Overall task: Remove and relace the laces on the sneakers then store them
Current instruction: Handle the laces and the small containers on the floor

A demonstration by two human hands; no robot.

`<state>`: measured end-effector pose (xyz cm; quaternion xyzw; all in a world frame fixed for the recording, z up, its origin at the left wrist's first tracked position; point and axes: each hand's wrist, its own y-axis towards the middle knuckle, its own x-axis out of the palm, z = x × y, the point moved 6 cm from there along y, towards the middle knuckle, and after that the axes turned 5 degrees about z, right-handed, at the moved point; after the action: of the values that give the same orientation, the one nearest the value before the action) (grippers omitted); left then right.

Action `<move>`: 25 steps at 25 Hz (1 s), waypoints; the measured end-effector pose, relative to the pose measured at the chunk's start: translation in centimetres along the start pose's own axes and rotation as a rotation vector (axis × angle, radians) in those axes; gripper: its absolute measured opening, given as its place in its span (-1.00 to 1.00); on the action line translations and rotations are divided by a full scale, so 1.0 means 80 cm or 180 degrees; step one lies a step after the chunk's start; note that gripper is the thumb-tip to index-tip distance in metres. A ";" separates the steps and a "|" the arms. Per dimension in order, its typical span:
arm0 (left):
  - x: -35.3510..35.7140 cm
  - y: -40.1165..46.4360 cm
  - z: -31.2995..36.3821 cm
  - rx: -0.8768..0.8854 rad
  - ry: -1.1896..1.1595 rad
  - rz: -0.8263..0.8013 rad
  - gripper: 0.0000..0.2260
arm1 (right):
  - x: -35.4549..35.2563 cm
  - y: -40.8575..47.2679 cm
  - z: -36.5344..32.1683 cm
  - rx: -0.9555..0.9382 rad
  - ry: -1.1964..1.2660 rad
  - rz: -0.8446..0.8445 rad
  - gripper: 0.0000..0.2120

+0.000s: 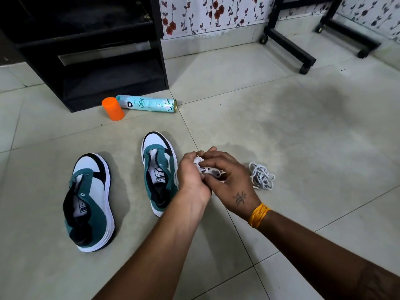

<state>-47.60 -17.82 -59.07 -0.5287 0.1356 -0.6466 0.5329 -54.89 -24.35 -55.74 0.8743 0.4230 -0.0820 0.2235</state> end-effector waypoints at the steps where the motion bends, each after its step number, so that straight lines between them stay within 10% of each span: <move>1: 0.001 -0.001 -0.002 -0.0002 -0.0040 -0.0018 -0.77 | 0.000 0.002 0.004 0.0067 0.0079 0.0045 -0.74; 10: -0.016 -0.012 -0.008 0.0743 0.1081 0.0029 -0.69 | -0.024 0.008 0.042 0.1035 0.0925 0.0483 -0.85; 18: -0.059 0.020 -0.039 0.2543 0.5018 0.0269 -0.38 | -0.043 -0.015 0.078 0.1240 0.0804 0.0614 -0.86; 25: -0.051 0.008 -0.028 0.2610 0.4430 0.0317 -0.60 | -0.027 -0.010 0.071 0.0566 0.0114 0.0491 -0.85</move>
<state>-49.60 -15.55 -62.69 0.2390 0.2116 -0.8013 0.5060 -56.57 -28.08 -60.34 0.9219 0.3494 -0.0862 0.1432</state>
